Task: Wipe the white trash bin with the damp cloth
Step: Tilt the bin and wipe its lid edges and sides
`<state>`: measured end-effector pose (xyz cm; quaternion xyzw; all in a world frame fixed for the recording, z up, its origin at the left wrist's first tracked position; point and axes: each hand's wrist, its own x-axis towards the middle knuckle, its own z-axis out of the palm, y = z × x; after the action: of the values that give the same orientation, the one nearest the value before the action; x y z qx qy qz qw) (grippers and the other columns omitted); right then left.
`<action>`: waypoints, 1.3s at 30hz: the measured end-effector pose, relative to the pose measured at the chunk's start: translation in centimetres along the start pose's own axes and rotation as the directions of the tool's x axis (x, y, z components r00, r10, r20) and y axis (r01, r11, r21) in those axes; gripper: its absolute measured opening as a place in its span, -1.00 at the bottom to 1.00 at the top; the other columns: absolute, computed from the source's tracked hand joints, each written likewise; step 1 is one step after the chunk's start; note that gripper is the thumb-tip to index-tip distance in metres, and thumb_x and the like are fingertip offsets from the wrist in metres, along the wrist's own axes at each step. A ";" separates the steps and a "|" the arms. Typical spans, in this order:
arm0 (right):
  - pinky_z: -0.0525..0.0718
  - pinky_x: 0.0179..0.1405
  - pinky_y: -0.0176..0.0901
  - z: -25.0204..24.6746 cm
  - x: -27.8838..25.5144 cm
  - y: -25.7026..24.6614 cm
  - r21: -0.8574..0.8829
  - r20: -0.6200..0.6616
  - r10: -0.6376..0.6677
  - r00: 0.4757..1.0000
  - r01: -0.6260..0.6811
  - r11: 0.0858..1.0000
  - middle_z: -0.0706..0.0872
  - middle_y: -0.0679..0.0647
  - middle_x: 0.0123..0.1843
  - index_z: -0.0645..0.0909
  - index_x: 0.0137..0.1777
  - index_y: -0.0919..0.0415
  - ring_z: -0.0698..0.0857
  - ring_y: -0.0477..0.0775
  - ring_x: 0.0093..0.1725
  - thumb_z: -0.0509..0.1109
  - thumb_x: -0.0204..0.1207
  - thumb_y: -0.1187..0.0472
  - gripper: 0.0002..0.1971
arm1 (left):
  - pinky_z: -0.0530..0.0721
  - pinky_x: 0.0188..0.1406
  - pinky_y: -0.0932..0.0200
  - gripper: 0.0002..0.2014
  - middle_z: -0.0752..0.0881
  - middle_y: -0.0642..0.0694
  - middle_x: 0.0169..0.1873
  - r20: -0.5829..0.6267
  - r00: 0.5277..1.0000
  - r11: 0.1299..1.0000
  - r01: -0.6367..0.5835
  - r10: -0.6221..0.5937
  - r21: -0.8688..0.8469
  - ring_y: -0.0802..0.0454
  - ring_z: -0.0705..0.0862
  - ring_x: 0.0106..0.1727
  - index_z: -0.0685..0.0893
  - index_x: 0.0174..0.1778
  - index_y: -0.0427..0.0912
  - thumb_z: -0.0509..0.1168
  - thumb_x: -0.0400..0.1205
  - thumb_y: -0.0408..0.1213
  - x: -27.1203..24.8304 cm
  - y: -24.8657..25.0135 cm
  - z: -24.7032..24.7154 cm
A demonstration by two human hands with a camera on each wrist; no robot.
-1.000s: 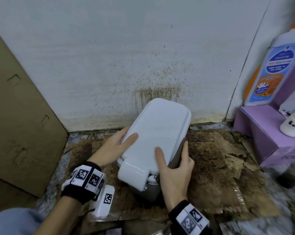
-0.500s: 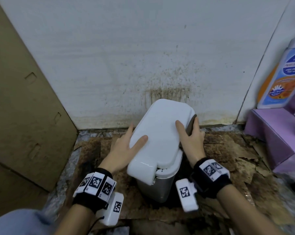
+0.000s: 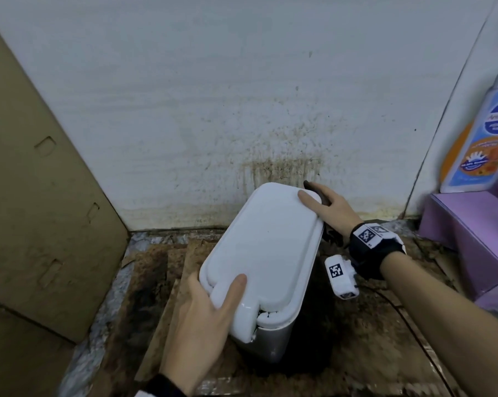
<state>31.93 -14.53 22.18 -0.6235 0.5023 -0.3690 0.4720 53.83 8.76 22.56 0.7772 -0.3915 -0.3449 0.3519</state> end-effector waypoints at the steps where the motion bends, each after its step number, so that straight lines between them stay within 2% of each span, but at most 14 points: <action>1: 0.59 -0.05 -0.51 -0.1 0.1 0.2 0.002 -0.004 -0.001 1.000 0.001 1.000 0.60 -0.19 0.49 0.49 0.61 -0.07 0.61 -0.15 0.35 0.44 0.60 -0.15 -0.41 | 0.69 0.01 -0.01 -0.27 0.65 0.23 0.09 0.000 1.000 1.000 -0.024 0.024 0.009 0.22 0.68 0.03 0.34 0.29 0.17 0.26 0.37 0.56 0.1 0.2 -0.1; 4: 0.64 -0.03 -0.54 -0.2 -0.4 0.6 0.035 -0.041 -0.035 0.999 0.037 0.999 0.62 -0.18 0.51 0.53 0.58 -0.05 0.63 -0.15 0.40 0.48 0.60 -0.08 -0.44 | 0.69 -0.04 0.13 -0.43 0.70 0.28 0.09 0.013 0.996 0.996 -0.088 0.089 -0.015 0.35 0.69 -0.01 0.41 0.24 0.20 0.33 0.46 0.43 0.2 0.3 0.1; 5: 0.64 -0.02 -0.56 -0.1 -0.6 0.6 0.048 -0.056 -0.049 0.997 0.052 0.998 0.62 -0.17 0.51 0.53 0.58 -0.03 0.63 -0.15 0.41 0.48 0.60 -0.05 -0.45 | 0.70 0.01 0.14 -0.41 0.72 0.28 0.14 0.025 0.994 0.994 -0.103 0.104 -0.032 0.35 0.71 0.04 0.43 0.31 0.21 0.34 0.48 0.41 0.2 0.1 0.0; 7: 0.63 -0.01 -0.61 -0.3 -1.4 0.9 0.078 -0.095 -0.059 0.994 0.066 0.995 0.61 -0.16 0.52 0.52 0.59 0.00 0.62 -0.21 0.38 0.48 0.61 -0.02 -0.45 | 0.70 0.18 0.04 -0.15 0.68 0.27 0.31 0.025 0.989 0.989 -0.141 0.142 -0.043 0.24 0.70 0.23 0.33 0.59 0.14 0.32 0.46 0.48 0.5 -0.3 -0.1; 8: 0.65 0.06 -0.55 -0.3 -1.8 1.1 0.087 -0.117 -0.058 0.991 0.069 0.994 0.60 -0.15 0.53 0.51 0.59 0.00 0.62 -0.22 0.37 0.48 0.61 -0.03 -0.44 | 0.69 0.26 -0.04 -0.06 0.64 0.26 0.37 0.010 0.987 0.987 -0.161 0.161 -0.028 0.16 0.68 0.32 0.24 0.67 0.12 0.31 0.45 0.50 0.7 -0.4 -0.2; 10: 0.67 0.35 -0.19 0.0 -2.9 1.6 0.113 -0.190 -0.052 0.980 0.074 0.991 0.58 -0.15 0.54 0.50 0.59 -0.04 0.60 -0.13 0.44 0.49 0.60 -0.07 -0.43 | 0.63 0.37 -0.13 -0.05 0.58 0.19 0.45 -0.025 0.982 0.983 -0.185 0.185 0.006 0.00 0.62 0.46 0.13 0.75 0.09 0.30 0.52 0.44 1.4 -0.4 -0.7; 12: 0.60 0.49 0.08 0.5 -4.1 2.0 0.158 -0.268 -0.030 0.963 0.074 0.985 0.58 -0.16 0.54 0.50 0.58 -0.07 0.58 -0.07 0.49 0.51 0.58 -0.09 -0.42 | 0.61 0.40 -0.19 -0.09 0.54 0.09 0.54 -0.051 0.978 0.979 -0.198 0.200 0.043 -0.10 0.57 0.52 0.15 0.76 0.17 0.23 0.53 0.48 2.0 -0.6 -1.2; 15: 0.57 0.53 0.16 1.4 -5.9 2.3 0.189 -0.394 0.004 0.919 0.077 0.979 0.59 -0.17 0.52 0.53 0.55 -0.10 0.56 -0.06 0.50 0.52 0.54 -0.15 -0.41 | 0.65 0.33 -0.26 -0.14 0.57 0.09 0.48 -0.067 0.965 0.966 -0.247 0.252 0.078 -0.08 0.62 0.43 0.29 0.62 0.29 0.13 0.44 0.62 3.4 -0.5 -2.3; 18: 0.51 0.55 0.22 2.5 -8.1 2.2 0.183 -0.505 0.057 0.861 0.043 0.982 0.55 -0.16 0.53 0.50 0.54 -0.25 0.47 0.01 0.57 0.47 0.41 -0.37 -0.31 | 0.63 0.37 -0.28 -0.11 0.52 0.07 0.55 -0.057 0.960 0.960 -0.271 0.275 0.073 -0.08 0.59 0.47 0.24 0.68 0.23 0.13 0.48 0.60 5.1 0.1 -3.5; 23: 0.31 0.43 -0.07 4.3 -12.2 0.6 0.143 -0.661 0.100 0.744 -0.005 0.990 0.44 0.07 0.58 0.40 0.64 -0.14 0.28 0.16 0.63 0.46 0.54 -0.22 -0.32 | 0.64 0.37 -0.22 -0.09 0.47 -0.08 0.62 0.046 0.978 0.979 -0.205 0.205 -0.018 -0.13 0.62 0.43 0.05 0.78 0.11 0.21 0.58 0.42 8.0 1.3 -4.7; 27: 0.29 0.41 0.01 5.7 -14.0 1.1 0.188 -0.643 0.163 0.748 -0.052 0.981 0.30 0.17 0.64 0.26 0.71 -0.07 0.16 0.17 0.65 0.39 0.63 -0.15 -0.31 | 0.62 0.39 -0.18 -0.10 0.47 -0.08 0.62 0.066 0.977 0.979 -0.205 0.204 0.002 -0.11 0.60 0.45 0.04 0.78 0.07 0.23 0.62 0.38 9.0 1.2 -4.0; 33: 0.21 0.35 -0.12 5.9 -14.5 1.8 0.176 -0.637 0.145 0.757 -0.040 0.984 0.29 0.14 0.64 0.23 0.74 -0.06 0.16 0.16 0.67 0.28 0.70 -0.13 -0.36 | 0.55 0.38 -0.09 -0.32 0.46 -0.09 0.62 -0.005 0.965 0.964 -0.263 0.263 0.046 -0.11 0.51 0.53 0.22 0.73 0.05 0.14 0.74 0.26 9.6 0.8 -3.2; 36: 0.26 0.38 -0.12 5.1 -14.0 2.2 0.197 -0.610 0.156 0.777 -0.043 0.979 0.33 0.12 0.63 0.25 0.73 -0.06 0.22 0.19 0.67 0.23 0.72 -0.16 -0.38 | 0.52 0.44 -0.20 -0.38 0.48 -0.08 0.60 -0.071 0.958 0.956 -0.266 0.276 0.126 -0.12 0.50 0.53 0.33 0.65 0.02 0.10 0.74 0.28 9.9 0.4 -2.8; 39: 0.33 0.39 -0.17 3.9 -13.1 2.6 0.223 -0.578 0.152 0.802 -0.024 0.974 0.43 0.00 0.59 0.27 0.73 -0.01 0.36 0.07 0.63 0.26 0.71 -0.19 -0.36 | 0.55 0.37 -0.20 -0.38 0.55 -0.14 0.50 -0.136 0.954 0.946 -0.233 0.268 0.227 -0.17 0.55 0.43 0.45 0.53 -0.06 0.06 0.72 0.31 9.8 0.2 -2.5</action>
<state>31.89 -1.06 18.77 -0.4012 0.6121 -0.5720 0.3702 60.31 1.02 21.45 0.7793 -0.4907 -0.1889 0.3408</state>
